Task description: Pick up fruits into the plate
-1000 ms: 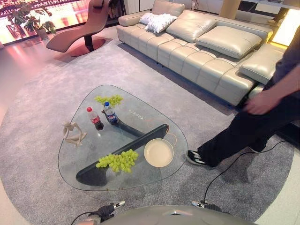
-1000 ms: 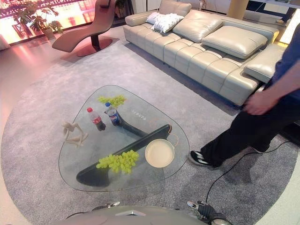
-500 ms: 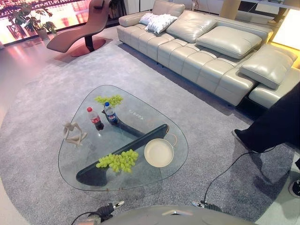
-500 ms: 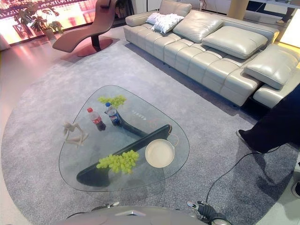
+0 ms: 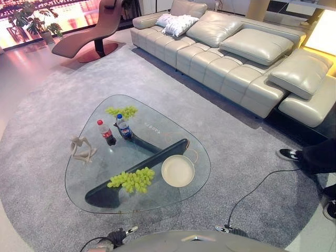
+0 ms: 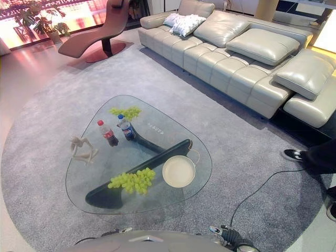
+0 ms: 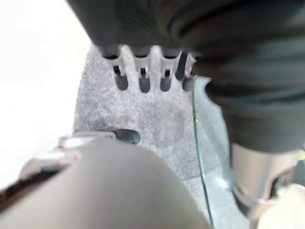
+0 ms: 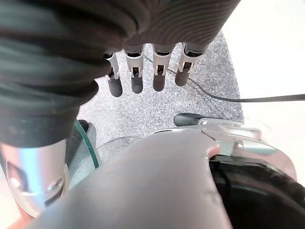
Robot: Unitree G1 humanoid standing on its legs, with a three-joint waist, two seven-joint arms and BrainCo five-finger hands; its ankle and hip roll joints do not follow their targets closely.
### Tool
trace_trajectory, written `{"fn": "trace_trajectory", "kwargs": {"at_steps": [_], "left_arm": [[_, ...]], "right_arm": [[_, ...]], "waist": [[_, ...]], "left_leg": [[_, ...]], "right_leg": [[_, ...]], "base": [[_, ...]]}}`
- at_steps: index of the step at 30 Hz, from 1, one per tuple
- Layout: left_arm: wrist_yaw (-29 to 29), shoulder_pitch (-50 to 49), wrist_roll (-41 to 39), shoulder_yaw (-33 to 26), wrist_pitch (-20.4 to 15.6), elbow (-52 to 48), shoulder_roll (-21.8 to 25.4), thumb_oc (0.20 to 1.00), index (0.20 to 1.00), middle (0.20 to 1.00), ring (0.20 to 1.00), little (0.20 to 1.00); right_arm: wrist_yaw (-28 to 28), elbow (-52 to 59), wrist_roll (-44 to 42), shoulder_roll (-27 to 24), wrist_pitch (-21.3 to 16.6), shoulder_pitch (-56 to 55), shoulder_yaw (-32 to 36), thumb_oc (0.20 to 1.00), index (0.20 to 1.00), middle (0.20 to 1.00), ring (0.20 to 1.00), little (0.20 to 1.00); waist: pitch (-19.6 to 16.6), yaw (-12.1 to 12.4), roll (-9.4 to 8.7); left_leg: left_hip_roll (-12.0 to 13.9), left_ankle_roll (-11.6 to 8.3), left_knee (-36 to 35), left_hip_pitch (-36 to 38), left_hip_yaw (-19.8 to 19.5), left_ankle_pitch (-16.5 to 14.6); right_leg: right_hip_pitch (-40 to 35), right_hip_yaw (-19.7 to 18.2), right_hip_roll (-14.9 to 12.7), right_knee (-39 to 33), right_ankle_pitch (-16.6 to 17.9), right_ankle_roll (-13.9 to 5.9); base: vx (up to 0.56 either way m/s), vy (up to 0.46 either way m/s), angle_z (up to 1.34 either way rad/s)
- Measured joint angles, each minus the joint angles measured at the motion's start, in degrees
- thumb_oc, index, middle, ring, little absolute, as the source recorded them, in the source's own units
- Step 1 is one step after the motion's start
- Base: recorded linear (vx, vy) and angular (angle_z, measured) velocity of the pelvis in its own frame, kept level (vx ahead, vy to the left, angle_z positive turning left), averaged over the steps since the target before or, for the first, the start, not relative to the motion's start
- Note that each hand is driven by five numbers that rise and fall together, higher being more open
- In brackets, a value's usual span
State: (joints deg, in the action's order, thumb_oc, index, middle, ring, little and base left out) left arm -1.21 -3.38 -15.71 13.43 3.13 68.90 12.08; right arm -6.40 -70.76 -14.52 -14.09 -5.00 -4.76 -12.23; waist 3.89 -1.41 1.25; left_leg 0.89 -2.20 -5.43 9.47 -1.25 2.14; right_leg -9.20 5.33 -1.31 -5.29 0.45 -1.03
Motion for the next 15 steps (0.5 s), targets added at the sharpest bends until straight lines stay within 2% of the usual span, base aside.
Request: {"fn": "trace_trajectory", "kwargs": {"at_steps": [5, 10, 15], "left_arm": [[-2.6, 1.2, 2.3, 2.6, -3.1, -0.3, 0.2, 1.000, 1.000, 1.000, 1.000, 1.000], [-6.7, 4.4, 4.8, 5.1, -6.2, -2.1, 1.0, 1.000, 1.000, 1.000, 1.000, 1.000], [-13.8, 12.0, 10.6, 7.2, -8.4, -8.1, 4.3, 1.000, 1.000, 1.000, 1.000, 1.000]], "right_arm": [[0.0, 0.1, 0.0, -0.4, 0.0, 0.8, -0.6, 1.000, 1.000, 1.000, 1.000, 1.000], [-0.2, 0.4, -0.2, -1.5, 0.1, 2.5, -2.3, 1.000, 1.000, 1.000, 1.000, 1.000], [-0.8, 1.4, -2.5, -4.4, -0.1, 8.4, -3.6, 1.000, 1.000, 1.000, 1.000, 1.000]], "waist": [[0.3, 0.0, 0.47], [3.0, 0.0, 1.01], [9.9, -0.5, 2.60]], "left_leg": [[0.0, 0.05, 0.0, -2.0, 0.4, 0.2], [0.0, 0.02, 0.1, -3.8, 0.9, 0.7], [-0.1, -0.01, 0.3, -8.2, 1.2, 2.5]], "right_leg": [[2.2, -0.3, 0.0, 0.0, 0.3, 0.06], [4.6, -0.7, 0.0, 0.2, 0.6, -0.07], [9.0, -1.5, 0.0, 0.1, 2.8, -0.08]], "base": [[-0.03, 0.023, -0.03], [-0.07, 0.030, -0.04], [-0.09, 0.048, -0.08]]}}
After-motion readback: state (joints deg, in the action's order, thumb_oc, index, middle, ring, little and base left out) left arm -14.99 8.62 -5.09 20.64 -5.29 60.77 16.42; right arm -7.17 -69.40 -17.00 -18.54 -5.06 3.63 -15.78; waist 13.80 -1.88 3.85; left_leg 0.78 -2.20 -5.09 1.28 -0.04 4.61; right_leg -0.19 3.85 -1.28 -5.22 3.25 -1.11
